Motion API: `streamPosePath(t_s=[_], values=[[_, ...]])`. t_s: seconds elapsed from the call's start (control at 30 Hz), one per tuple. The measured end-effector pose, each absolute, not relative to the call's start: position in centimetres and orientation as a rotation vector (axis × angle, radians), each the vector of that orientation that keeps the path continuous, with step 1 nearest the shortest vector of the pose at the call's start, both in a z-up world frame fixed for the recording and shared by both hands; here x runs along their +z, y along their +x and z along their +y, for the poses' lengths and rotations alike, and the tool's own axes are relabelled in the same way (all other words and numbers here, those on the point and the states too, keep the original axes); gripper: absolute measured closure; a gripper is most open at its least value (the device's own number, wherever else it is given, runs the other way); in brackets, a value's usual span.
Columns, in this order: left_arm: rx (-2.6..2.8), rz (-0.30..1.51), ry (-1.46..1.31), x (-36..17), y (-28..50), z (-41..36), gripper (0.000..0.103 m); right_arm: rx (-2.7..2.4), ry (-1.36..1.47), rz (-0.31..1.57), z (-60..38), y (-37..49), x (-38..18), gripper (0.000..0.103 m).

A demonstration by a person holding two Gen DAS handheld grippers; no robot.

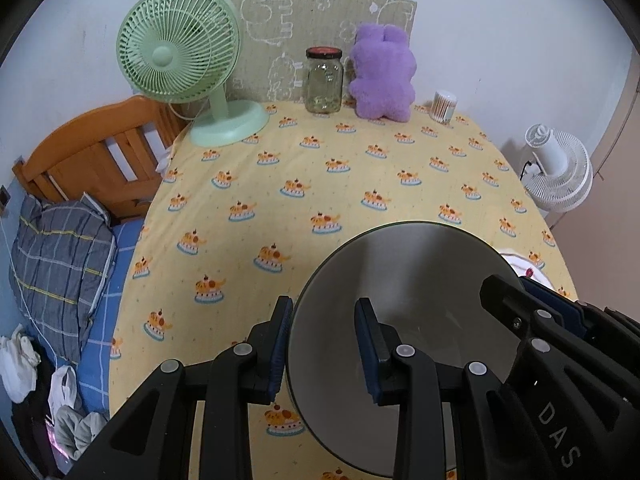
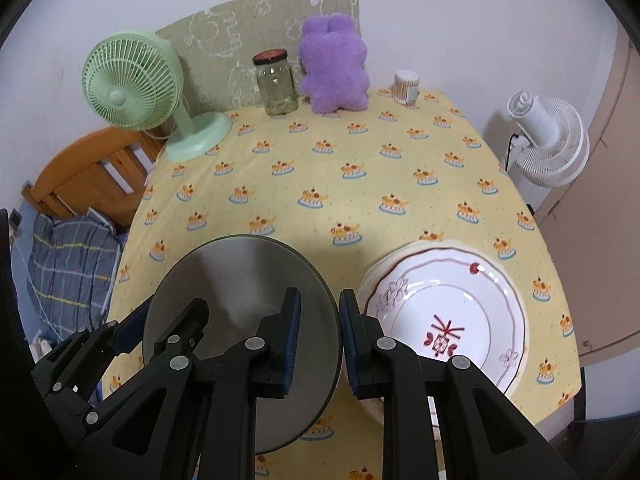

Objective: Organize plates and bowls

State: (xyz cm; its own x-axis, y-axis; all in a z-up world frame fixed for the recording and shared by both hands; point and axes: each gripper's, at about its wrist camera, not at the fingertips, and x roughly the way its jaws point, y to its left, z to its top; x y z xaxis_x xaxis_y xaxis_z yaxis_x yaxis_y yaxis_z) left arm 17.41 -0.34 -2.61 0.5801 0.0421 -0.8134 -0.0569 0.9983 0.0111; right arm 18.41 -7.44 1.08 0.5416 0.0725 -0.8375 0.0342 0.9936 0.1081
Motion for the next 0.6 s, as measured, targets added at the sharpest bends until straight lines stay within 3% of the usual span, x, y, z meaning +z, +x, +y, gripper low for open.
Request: streamPosePath(t_s=[0.6], values=[[0.053, 1.031, -0.041, -5.7, 16.9, 1.2, 0.072, 0.025, 0.065, 1.105, -5.5, 18.6, -2.4, 0.079]])
